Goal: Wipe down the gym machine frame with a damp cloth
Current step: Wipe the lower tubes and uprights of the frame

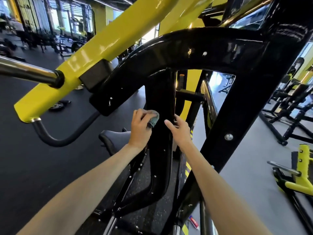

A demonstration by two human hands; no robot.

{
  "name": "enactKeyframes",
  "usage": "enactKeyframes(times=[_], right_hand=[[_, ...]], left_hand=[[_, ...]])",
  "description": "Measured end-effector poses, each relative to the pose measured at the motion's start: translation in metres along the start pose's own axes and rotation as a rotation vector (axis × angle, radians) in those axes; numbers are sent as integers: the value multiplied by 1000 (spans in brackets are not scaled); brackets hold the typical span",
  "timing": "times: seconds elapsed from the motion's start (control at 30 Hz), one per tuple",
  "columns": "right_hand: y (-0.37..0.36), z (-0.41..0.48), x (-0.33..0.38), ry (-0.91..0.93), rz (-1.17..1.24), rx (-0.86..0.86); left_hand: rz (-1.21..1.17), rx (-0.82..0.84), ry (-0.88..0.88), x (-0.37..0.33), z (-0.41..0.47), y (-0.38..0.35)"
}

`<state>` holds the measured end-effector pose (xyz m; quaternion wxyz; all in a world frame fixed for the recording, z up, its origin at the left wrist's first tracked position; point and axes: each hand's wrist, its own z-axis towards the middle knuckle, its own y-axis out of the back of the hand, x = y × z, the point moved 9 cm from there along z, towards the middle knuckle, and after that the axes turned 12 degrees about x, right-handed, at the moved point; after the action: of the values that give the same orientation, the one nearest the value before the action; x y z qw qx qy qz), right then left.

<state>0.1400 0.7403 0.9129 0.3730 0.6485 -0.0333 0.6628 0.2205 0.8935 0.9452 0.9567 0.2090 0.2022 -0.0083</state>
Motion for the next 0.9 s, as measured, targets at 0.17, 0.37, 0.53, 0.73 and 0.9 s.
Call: enactKeyframes(times=[0.17,0.37,0.53,0.73,0.9], right_hand=[[1,3,-4,1,-30,-3],[-3,6,-6,8,-6,38],[-4,1,2,61,46,31],[-4,0,3,76,37,5],[-4,-5,3,64,78,-22]], left_hand=[[-420,-270,493,14,15,11],[-992,-175,960,28,-3,-16],[-928,-87,866,29,43,2],[-787,99,924,37,-2,-15],[-755,-60,756,7,34,16]])
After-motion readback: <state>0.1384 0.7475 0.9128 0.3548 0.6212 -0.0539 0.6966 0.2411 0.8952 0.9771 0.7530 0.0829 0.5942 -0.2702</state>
